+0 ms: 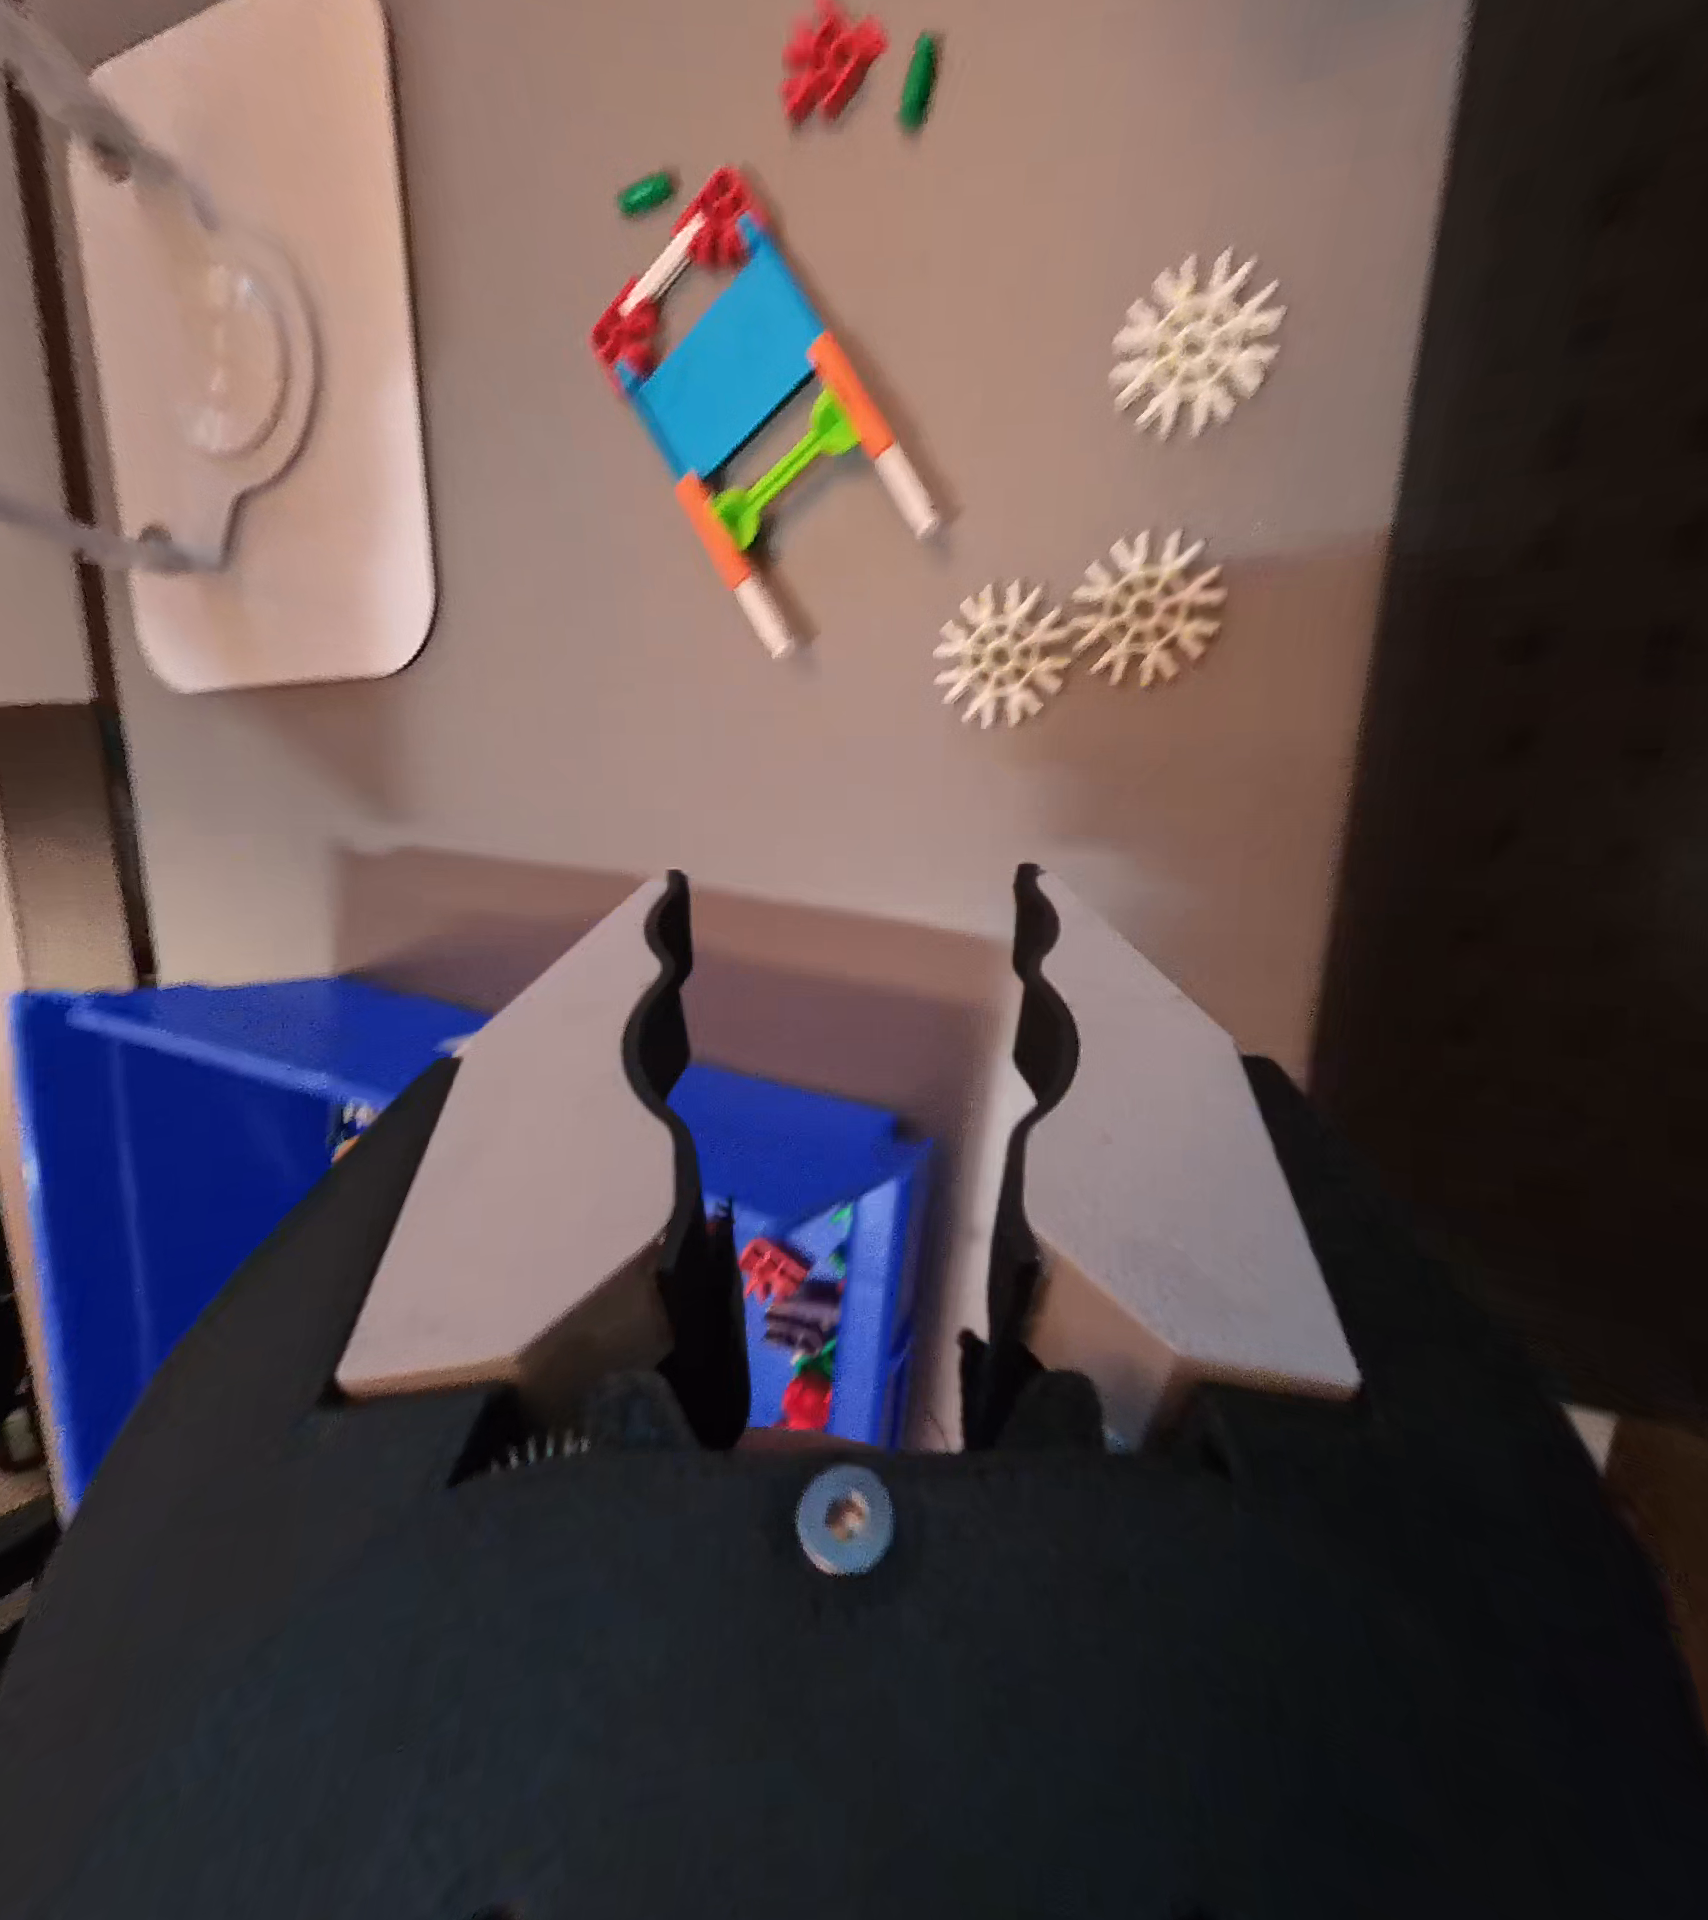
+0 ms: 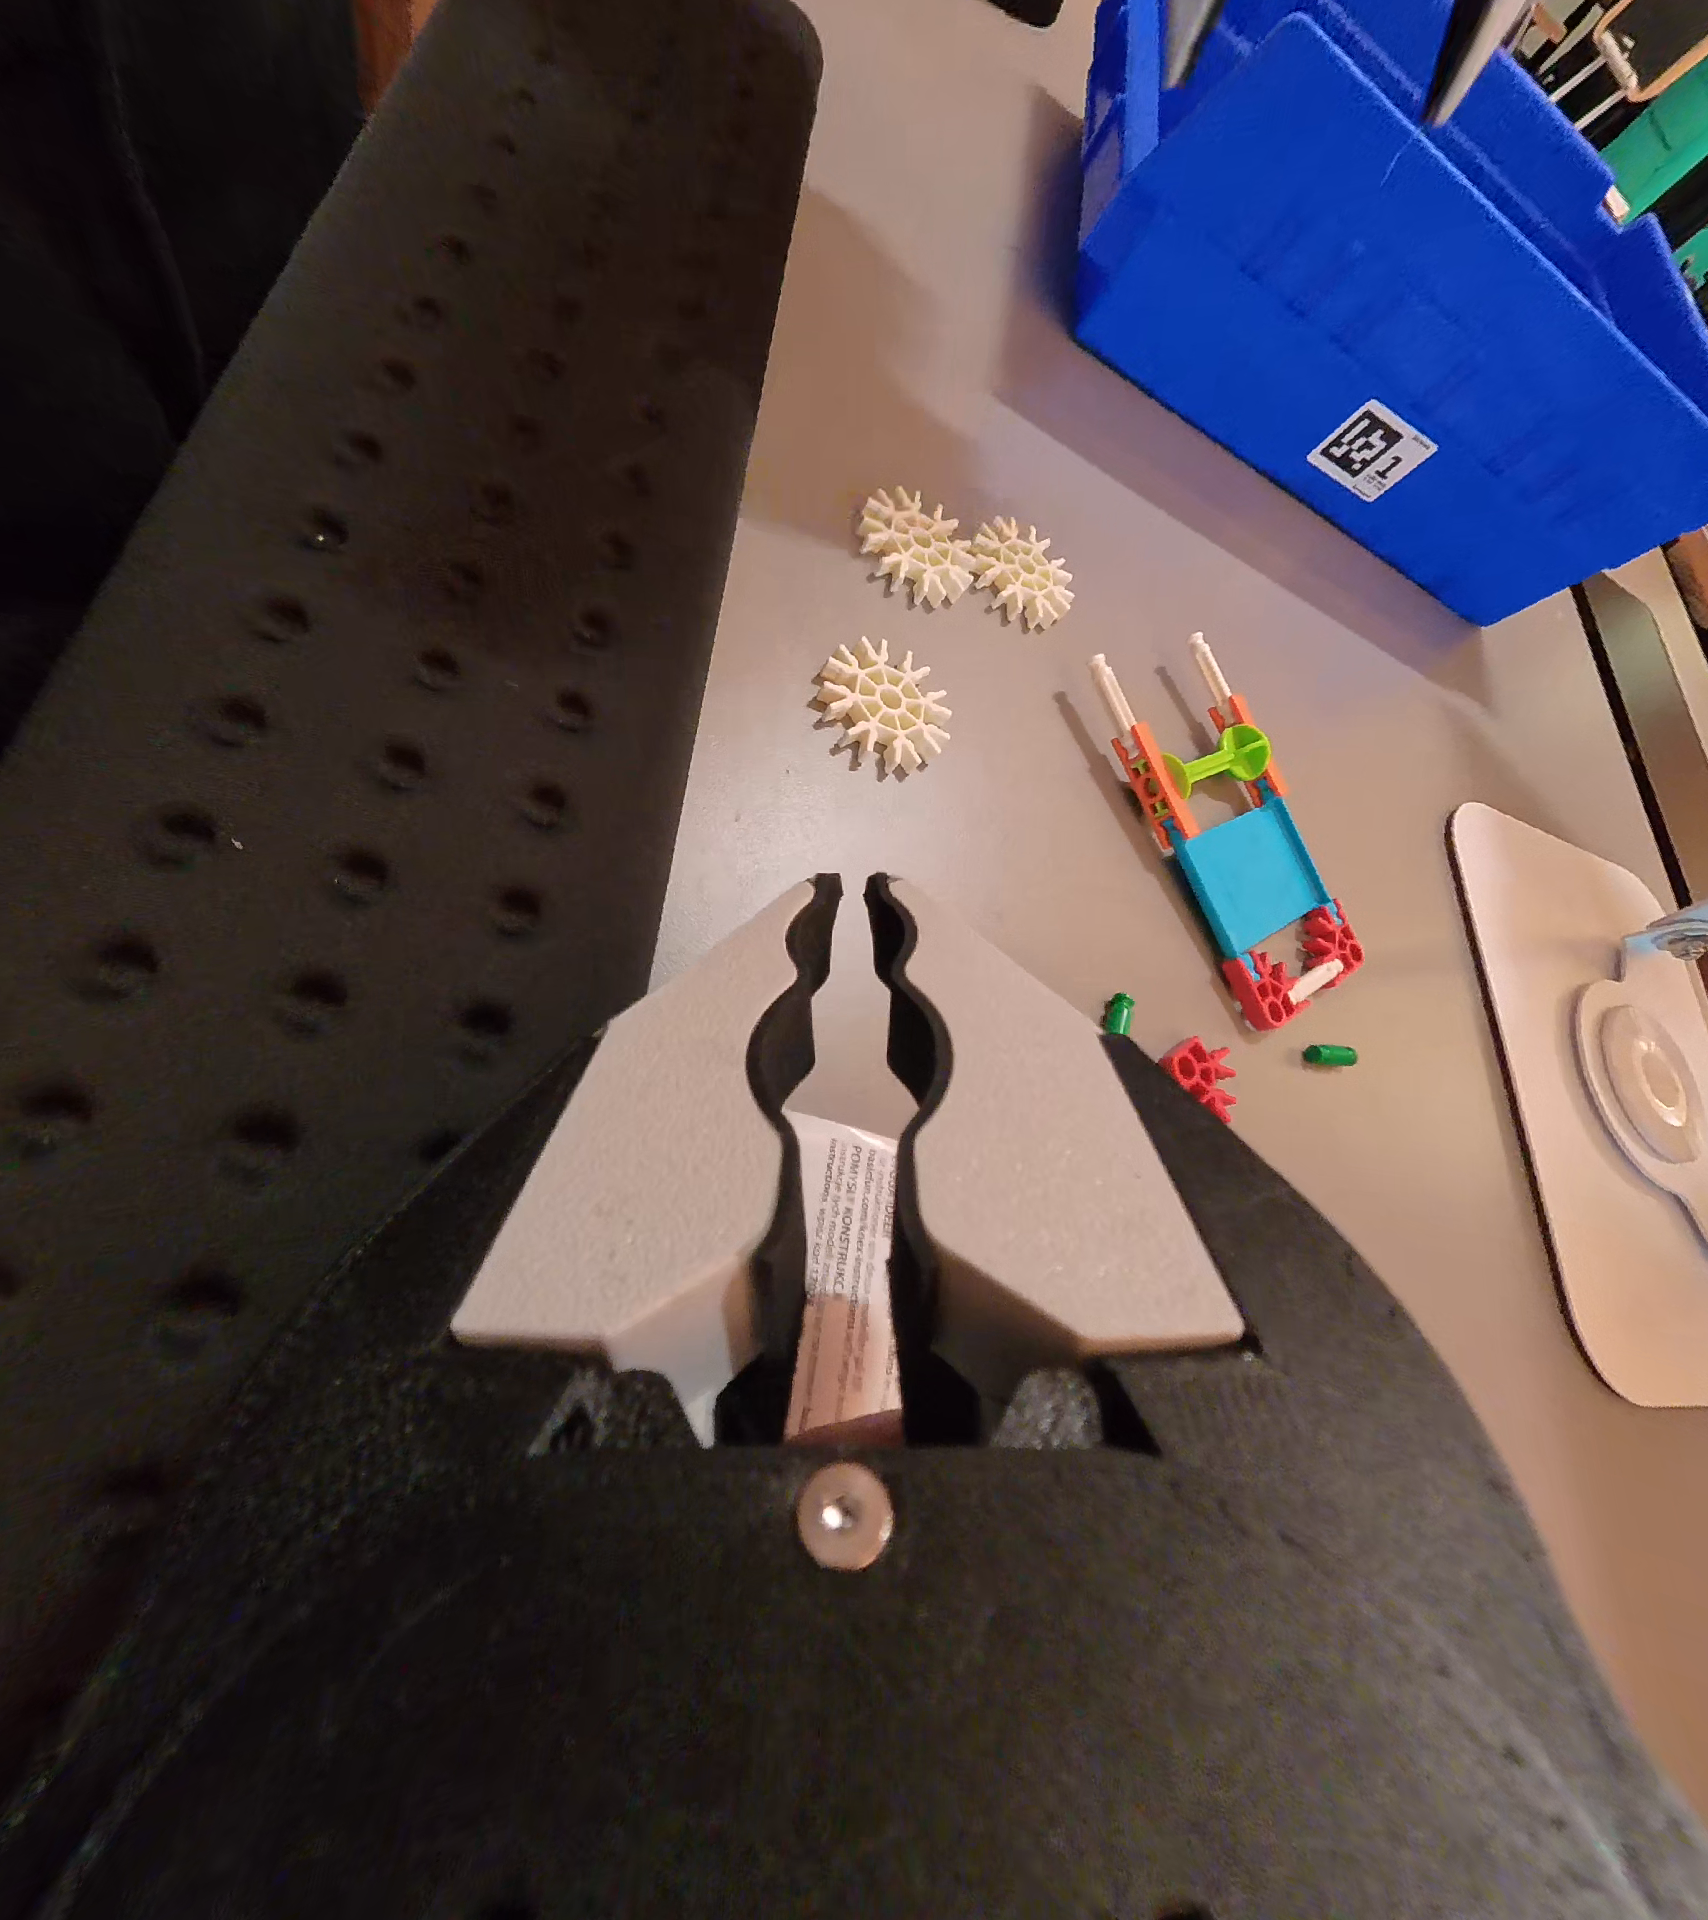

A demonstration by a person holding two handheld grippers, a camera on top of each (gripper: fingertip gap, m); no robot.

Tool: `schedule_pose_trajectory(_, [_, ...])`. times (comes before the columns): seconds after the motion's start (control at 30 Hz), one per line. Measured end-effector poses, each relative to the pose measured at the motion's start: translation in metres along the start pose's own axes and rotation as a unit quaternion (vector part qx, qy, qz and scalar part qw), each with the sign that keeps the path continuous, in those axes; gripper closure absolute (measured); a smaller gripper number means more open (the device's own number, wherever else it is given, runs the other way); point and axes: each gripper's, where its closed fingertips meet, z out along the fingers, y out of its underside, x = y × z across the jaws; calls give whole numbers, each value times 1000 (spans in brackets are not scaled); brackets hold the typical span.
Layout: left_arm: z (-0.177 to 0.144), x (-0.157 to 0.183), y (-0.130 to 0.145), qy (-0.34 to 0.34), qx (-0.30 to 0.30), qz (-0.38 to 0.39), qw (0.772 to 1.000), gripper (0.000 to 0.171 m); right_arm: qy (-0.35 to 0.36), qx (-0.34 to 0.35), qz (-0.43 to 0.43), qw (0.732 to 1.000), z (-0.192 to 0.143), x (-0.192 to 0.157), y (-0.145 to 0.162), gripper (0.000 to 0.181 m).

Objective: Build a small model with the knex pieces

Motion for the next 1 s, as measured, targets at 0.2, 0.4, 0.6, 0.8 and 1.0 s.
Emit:
schedule_pose_trajectory(0.2, [23, 20, -16, -9, -2, -13, 1000, 103, -6, 3, -9, 1000, 5, -5, -3, 177])
schedule_pose_trajectory(0.4, [60, 44, -17, -10, 4, -49, 999, 104, -16, 7, -31, 999, 9, -14, -10, 177])
schedule_pose_trajectory(0.6, [64, 44, -6, -4, 55, -107, 993, 105, -18, 11, -30, 999, 10, -14, -12, 177])
schedule_pose_trajectory(0.8, [65, 44, -5, -16, 104, -145, 984, 106, -17, 14, -15, 1000, 12, -10, -10, 177])
schedule_pose_trajectory(1.0, [69, 50, -9, -13, 128, -142, 981, 110, -16, 24, -1, 1000, 12, -7, -12, 177])
